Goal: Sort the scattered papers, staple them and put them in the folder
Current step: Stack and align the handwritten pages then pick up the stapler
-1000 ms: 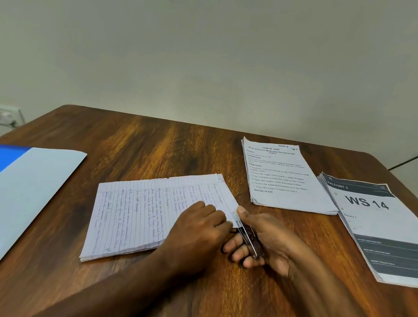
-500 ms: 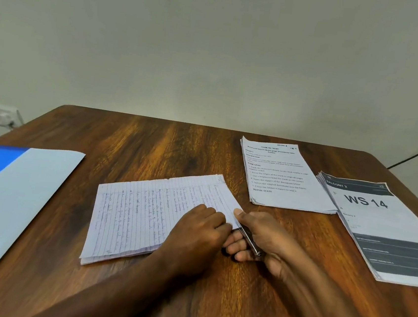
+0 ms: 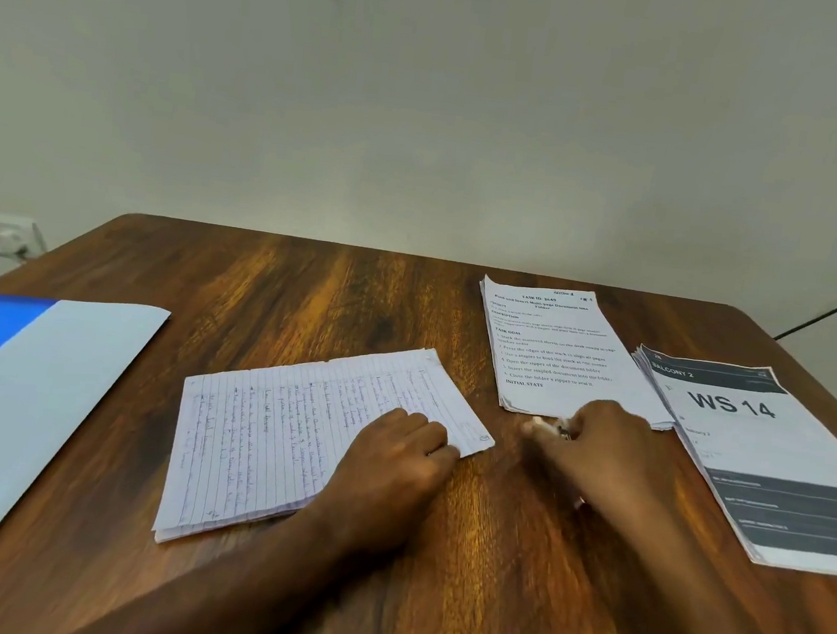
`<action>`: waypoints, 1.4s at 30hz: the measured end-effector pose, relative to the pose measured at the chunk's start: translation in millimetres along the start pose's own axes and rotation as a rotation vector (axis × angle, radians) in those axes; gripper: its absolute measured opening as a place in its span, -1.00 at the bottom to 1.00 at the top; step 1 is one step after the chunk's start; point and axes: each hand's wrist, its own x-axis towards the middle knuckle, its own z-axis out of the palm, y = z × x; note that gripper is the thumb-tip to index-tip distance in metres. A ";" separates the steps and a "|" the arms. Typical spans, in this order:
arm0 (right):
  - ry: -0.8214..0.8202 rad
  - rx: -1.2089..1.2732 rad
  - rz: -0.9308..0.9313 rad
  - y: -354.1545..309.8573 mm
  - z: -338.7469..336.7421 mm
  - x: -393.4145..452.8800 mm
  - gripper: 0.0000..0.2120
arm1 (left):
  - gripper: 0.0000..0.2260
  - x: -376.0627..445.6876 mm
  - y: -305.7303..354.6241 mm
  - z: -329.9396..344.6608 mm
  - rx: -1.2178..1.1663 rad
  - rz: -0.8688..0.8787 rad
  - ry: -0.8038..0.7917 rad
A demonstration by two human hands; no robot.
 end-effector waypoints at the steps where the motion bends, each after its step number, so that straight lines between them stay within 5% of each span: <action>1: 0.036 -0.090 0.002 4.0 -4.5 0.8 -0.55 | -0.82 0.1 0.0 -0.1 -0.003 -0.004 -0.004; 8: -0.095 -0.318 0.231 25.5 -30.2 10.7 -0.36 | -0.85 0.0 0.0 0.0 0.006 -0.010 -0.005; 12: 0.023 -0.366 0.139 10.6 -16.7 0.0 -0.37 | -0.81 -0.6 -0.3 0.8 0.014 -0.006 -0.001; 15: 0.171 -0.039 -0.069 -15.7 -0.2 -12.9 -0.45 | -0.78 -1.4 0.3 1.5 0.019 -0.004 0.021; 19: -0.137 0.450 -0.111 -40.7 24.8 -23.3 -0.56 | -0.79 -3.1 1.0 1.7 0.074 0.019 0.095; 21: -0.121 0.585 -0.150 -43.0 38.8 -26.1 -0.76 | -0.83 -3.5 2.0 1.6 0.105 0.030 0.102; 23: -0.013 0.583 -0.247 -41.4 45.2 -25.0 -0.91 | -0.86 -2.5 2.0 0.4 0.119 0.020 0.106; 27: 0.180 0.448 -0.338 -32.8 37.0 -17.9 -0.91 | -0.56 0.0 4.0 -5.4 0.102 -0.135 0.129; 34: 0.171 0.550 -0.336 2.0 18.8 11.0 -0.90 | -0.44 4.1 -41.4 -34.5 -0.126 -0.589 0.297; 38: 0.141 0.631 -0.354 17.2 4.8 18.4 -0.92 | -0.13 -4.9 -76.7 -34.9 -0.283 -0.781 0.086; 42: 0.105 0.749 -0.328 23.4 4.2 21.9 -0.90 | -0.20 -5.6 -79.9 -35.1 -0.808 -0.794 -0.046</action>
